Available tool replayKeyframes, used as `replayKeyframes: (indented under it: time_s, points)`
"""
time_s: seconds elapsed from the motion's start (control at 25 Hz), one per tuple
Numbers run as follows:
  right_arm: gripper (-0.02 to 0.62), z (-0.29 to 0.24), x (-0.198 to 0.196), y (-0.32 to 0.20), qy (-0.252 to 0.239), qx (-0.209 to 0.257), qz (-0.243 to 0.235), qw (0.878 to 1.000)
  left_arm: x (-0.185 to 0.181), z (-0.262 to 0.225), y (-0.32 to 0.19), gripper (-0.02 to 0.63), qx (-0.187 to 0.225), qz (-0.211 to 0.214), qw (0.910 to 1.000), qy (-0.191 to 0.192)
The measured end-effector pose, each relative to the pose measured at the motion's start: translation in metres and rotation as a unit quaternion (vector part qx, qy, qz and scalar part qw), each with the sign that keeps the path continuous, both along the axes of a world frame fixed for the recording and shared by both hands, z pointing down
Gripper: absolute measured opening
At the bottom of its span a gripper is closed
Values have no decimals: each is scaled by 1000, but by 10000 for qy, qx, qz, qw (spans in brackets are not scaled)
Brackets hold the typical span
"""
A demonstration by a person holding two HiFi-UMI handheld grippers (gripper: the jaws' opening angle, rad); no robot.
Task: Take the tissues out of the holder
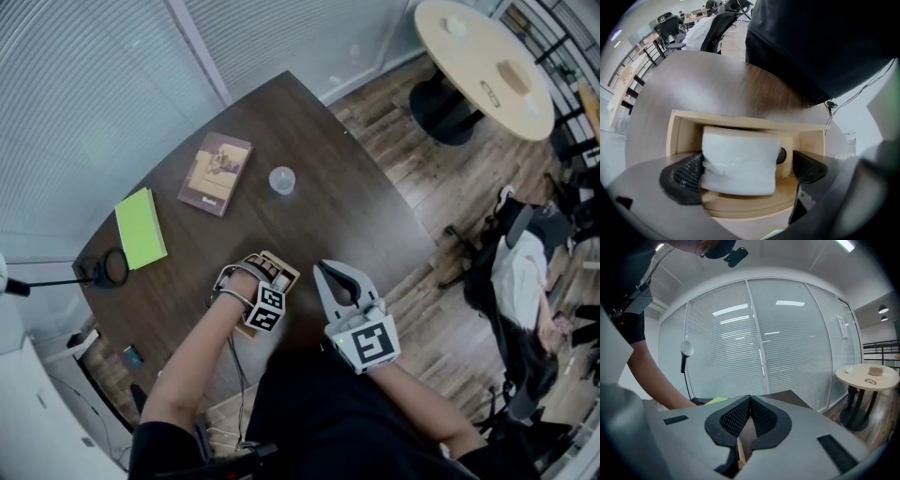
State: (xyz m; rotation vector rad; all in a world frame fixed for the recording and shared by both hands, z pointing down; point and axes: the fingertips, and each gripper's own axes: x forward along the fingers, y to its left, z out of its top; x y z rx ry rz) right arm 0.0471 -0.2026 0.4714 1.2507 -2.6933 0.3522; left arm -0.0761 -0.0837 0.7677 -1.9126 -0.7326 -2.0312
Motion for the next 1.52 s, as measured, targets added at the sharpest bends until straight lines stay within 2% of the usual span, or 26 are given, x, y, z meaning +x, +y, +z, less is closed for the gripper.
replayKeyframes:
  time_s: [0.08, 0.16, 0.2, 0.24, 0.4, 0.52, 0.84, 1.16, 1.52]
  points:
    - [9, -1, -2, 1, -2, 18, -21, 10000, 1, -4, -4, 569, 62, 59, 10000, 18]
    - [9, -2, -2, 1, -6, 15, -21, 10000, 1, -11, -6, 455, 80, 104, 9999, -16]
    - [9, -3, -1, 1, -11, 8, -5, 10000, 1, -12, -7, 423, 59, 95, 9999, -40]
    - [9, -3, 0, 0, -16, 2, 19, 10000, 1, -12, -7, 420, 38, 77, 10000, -47]
    - [9, -1, 4, 0, -21, -35, 85, 10000, 0, -1, -3, 431, -50, 17, 9999, -114]
    - [9, -2, 2, 2, -11, -22, 46, 10000, -5, 7, -1, 511, 3, 117, 9991, -406]
    - [9, -1, 5, 1, -2, -37, 89, 10000, -7, 12, 2, 512, 459, 419, 9980, 104]
    - [9, 1, 0, 4, 8, -39, 20, 10000, -4, 21, -4, 512, 833, 631, 9943, 196]
    - [9, -4, 3, 4, 36, 17, 55, 10000, -4, 14, 1, 476, 611, 497, 9967, 212]
